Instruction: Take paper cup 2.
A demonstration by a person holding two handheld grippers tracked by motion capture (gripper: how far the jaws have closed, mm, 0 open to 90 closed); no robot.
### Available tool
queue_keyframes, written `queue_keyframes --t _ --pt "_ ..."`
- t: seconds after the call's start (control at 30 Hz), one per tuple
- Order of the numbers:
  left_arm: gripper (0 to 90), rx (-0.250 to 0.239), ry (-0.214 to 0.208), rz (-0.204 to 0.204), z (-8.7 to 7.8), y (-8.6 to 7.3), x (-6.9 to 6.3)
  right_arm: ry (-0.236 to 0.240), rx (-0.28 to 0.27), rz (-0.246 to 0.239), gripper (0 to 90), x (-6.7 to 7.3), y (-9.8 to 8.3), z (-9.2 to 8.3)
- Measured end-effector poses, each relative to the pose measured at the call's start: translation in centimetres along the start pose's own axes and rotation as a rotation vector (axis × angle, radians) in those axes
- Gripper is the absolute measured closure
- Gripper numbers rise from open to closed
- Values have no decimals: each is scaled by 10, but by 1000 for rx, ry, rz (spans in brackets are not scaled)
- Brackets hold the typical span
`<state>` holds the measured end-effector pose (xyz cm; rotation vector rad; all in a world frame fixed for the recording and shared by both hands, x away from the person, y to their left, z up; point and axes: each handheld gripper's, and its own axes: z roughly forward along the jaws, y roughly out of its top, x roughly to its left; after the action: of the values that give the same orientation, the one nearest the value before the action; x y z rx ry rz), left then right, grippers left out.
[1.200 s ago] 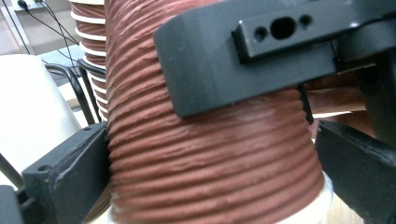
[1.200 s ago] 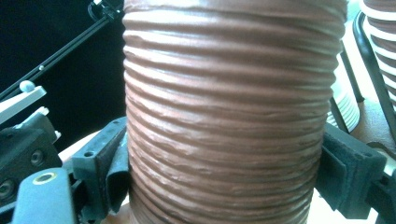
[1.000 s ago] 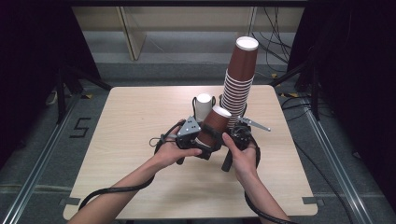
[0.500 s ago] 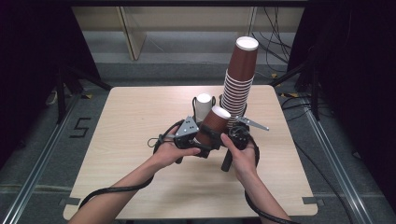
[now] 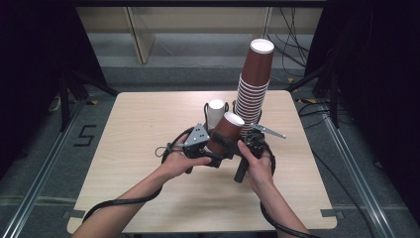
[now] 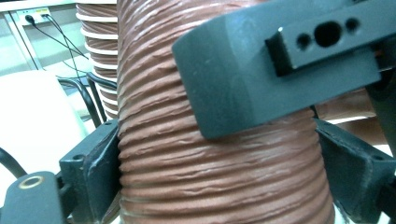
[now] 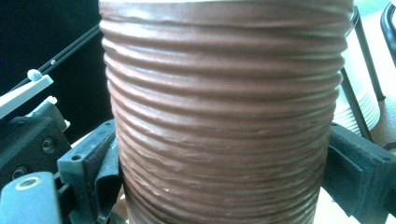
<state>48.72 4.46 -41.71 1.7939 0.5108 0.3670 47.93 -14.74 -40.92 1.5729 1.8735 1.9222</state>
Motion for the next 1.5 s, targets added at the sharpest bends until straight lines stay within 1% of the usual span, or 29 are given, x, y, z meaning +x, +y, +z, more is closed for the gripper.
queue_keyframes --t 0.03,0.13,0.2,0.33,0.37,0.5,0.53,0.57,0.6,0.67,0.7,0.77,0.8,0.83,0.87,0.9,0.93,0.97,1.03,1.07,1.13,1.2,1.23,1.27,1.3,1.33,1.37,1.4,1.5 --pt "111 0 0 1 0 0 0 3 4 7 107 0 0 0" --pt "112 0 0 9 -1 0 0 0 0 -6 107 0 0 0" --pt "112 0 2 8 -1 0 0 1 1 12 108 1 0 -1" --pt "114 -2 4 10 -1 0 0 -2 -5 1 108 1 -1 -1" --pt "114 -2 2 11 -1 0 0 -1 -5 11 108 1 -2 -2" --pt "118 -4 7 2 -1 0 3 8 -4 9 103 0 -2 -4" --pt "119 -3 12 -5 -2 0 4 8 -1 7 103 0 -2 -4" --pt "120 -2 14 -3 -2 0 5 8 1 7 103 1 -2 -5" --pt "120 -4 11 -6 -3 0 6 6 4 21 103 2 -2 -6" --pt "120 3 15 -2 -5 0 8 16 1 4 106 1 -2 -7" --pt "119 4 16 3 -7 0 9 8 4 -2 109 2 -2 -8" --pt "119 6 22 2 -10 -1 11 14 12 -12 116 2 -2 -10" --pt "118 11 21 2 -11 -1 13 8 15 -17 120 2 -2 -11" --pt "118 13 23 2 -13 -2 14 2 23 1 124 3 -2 -12" --pt "117 18 25 2 -14 -3 15 8 18 -23 131 2 -2 -13" --pt "117 23 28 7 -16 -3 16 -8 19 -28 136 2 -2 -15" --pt "117 27 30 10 -18 -4 16 -7 27 -11 142 3 -2 -16" --pt "117 29 31 11 -20 -4 17 -6 30 -31 146 1 -2 -17" --pt "116 33 41 11 -22 -5 19 -3 35 -40 148 1 -3 -20" --pt "116 44 43 17 -24 -6 20 6 41 -48 148 1 -3 -21" --pt "117 50 44 22 -26 -7 22 17 49 -57 147 2 -3 -23" --pt "117 60 43 27 -29 -8 23 36 59 -79 148 2 -4 -24" --pt "116 65 42 28 -30 -8 23 26 72 -94 148 3 -4 -24" --pt "116 68 41 31 -32 -9 23 26 80 -121 149 3 -4 -24" --pt "116 73 39 36 -33 -9 24 26 94 -129 153 4 -5 -24" --pt "115 76 38 34 -35 -10 24 30 108 -149 156 4 -5 -23" --pt "115 82 36 43 -37 -10 24 30 113 -178 164 3 -5 -22" --pt "114 87 36 42 -38 -10 24 29 131 -174 164 4 -5 -23" --pt "114 102 35 56 -43 -12 26 30 157 -215 171 4 -6 -21"
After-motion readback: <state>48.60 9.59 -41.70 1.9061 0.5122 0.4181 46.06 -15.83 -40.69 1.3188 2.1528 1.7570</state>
